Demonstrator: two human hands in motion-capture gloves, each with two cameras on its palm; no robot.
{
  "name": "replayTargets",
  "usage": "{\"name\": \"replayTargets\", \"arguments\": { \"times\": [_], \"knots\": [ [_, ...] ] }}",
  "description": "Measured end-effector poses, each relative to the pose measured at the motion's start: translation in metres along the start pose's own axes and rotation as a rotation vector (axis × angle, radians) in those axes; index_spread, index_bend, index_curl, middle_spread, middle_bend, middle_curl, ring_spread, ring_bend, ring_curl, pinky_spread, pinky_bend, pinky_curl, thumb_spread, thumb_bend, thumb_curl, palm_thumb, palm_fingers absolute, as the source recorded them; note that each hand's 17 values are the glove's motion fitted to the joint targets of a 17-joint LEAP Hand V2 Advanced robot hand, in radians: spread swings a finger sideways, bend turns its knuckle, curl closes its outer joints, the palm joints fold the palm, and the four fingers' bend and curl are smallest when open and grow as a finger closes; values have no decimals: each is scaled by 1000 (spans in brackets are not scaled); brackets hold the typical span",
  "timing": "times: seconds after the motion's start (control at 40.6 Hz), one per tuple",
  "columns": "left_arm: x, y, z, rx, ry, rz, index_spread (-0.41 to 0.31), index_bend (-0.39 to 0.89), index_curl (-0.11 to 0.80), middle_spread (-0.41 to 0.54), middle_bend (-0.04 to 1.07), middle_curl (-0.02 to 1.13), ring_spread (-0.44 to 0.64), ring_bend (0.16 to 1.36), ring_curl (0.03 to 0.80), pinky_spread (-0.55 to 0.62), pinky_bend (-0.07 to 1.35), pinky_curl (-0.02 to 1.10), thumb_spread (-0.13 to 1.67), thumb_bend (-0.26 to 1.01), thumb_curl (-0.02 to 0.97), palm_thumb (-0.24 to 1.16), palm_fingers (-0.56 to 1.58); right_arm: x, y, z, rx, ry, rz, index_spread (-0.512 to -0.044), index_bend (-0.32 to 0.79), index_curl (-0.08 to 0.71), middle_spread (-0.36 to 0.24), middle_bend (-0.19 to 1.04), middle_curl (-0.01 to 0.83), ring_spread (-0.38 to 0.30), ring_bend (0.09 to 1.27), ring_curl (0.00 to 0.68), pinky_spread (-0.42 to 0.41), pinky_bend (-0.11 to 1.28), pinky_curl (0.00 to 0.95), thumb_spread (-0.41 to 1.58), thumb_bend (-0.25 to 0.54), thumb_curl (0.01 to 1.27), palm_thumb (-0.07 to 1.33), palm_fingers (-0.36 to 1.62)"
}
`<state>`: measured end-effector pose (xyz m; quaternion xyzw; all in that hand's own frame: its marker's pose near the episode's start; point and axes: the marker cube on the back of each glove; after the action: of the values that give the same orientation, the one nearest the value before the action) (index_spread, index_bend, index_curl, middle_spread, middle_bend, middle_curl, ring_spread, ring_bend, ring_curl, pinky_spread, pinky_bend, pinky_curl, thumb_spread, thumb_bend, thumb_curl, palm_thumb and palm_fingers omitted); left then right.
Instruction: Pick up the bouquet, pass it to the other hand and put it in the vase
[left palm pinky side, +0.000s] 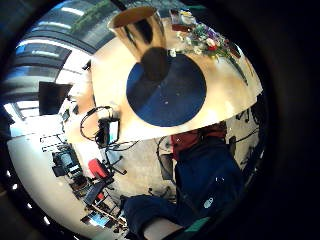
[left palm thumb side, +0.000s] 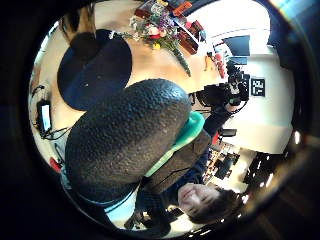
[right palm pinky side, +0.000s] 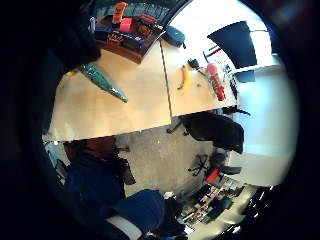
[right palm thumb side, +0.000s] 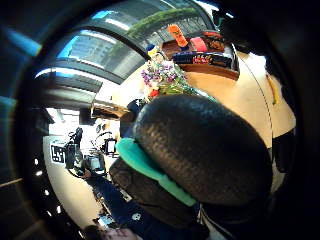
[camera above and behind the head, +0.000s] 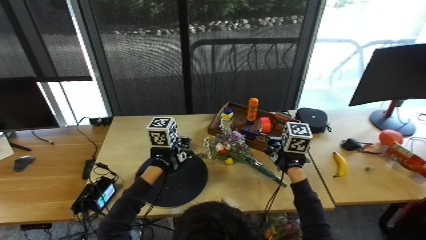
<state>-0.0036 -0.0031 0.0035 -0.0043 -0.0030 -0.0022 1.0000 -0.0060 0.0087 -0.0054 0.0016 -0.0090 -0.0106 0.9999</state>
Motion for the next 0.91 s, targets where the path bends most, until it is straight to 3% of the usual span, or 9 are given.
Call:
{"name": "replayTargets", "arguments": {
  "times": [0.025,0.148,0.369,0.443,0.541,0.788,0.911],
  "knots": [
    [0,0,0,-2,-1,0,-33,200,59,76,163,34,128,400,70,175,288,55,403,-10,9,-6,340,0,0,0,1,-3,-3,-185,157,42,-57,218,59,-51,423,87,-2,441,98,424,80,23,131,671],
    [-4,2,1,-14,6,12,-50,192,125,117,162,95,212,448,138,273,306,124,683,-20,36,-20,300,-5,-7,6,14,-24,-17,-270,147,132,-84,199,126,-70,462,191,8,473,198,734,76,46,144,611],
    [-11,-6,14,0,12,11,-62,188,208,155,162,145,284,483,181,352,307,179,923,-34,80,-38,261,-27,-6,0,-3,-28,-55,-331,142,186,-103,177,191,-86,471,247,11,479,254,1021,50,86,152,572],
    [-13,-5,17,-1,-4,-6,-64,186,229,160,163,158,295,489,189,364,308,193,963,-36,91,-40,253,-34,-3,-5,11,-47,-66,-339,136,195,-96,191,212,-89,468,257,11,474,263,1073,38,99,149,574],
    [-11,-1,18,1,-30,-19,-60,237,271,162,157,170,306,482,195,382,282,202,1000,-39,106,-43,262,-33,-17,-2,60,-105,-43,-342,169,215,-147,252,253,-101,457,262,5,434,262,1126,45,122,189,692],
    [0,1,25,-1,-37,13,-59,234,325,165,161,198,318,485,213,406,254,230,1046,-42,132,-47,249,-20,-14,-11,-19,-196,31,-316,140,264,-117,240,304,-131,443,295,-19,382,282,1195,108,195,388,805],
    [8,-2,26,0,-48,24,-57,240,347,168,156,206,321,481,219,413,244,242,1055,-44,142,-49,251,-8,-15,-16,-55,-161,79,-281,199,300,-112,270,334,-135,379,292,-19,310,276,1169,109,226,461,882]
  ]
}}
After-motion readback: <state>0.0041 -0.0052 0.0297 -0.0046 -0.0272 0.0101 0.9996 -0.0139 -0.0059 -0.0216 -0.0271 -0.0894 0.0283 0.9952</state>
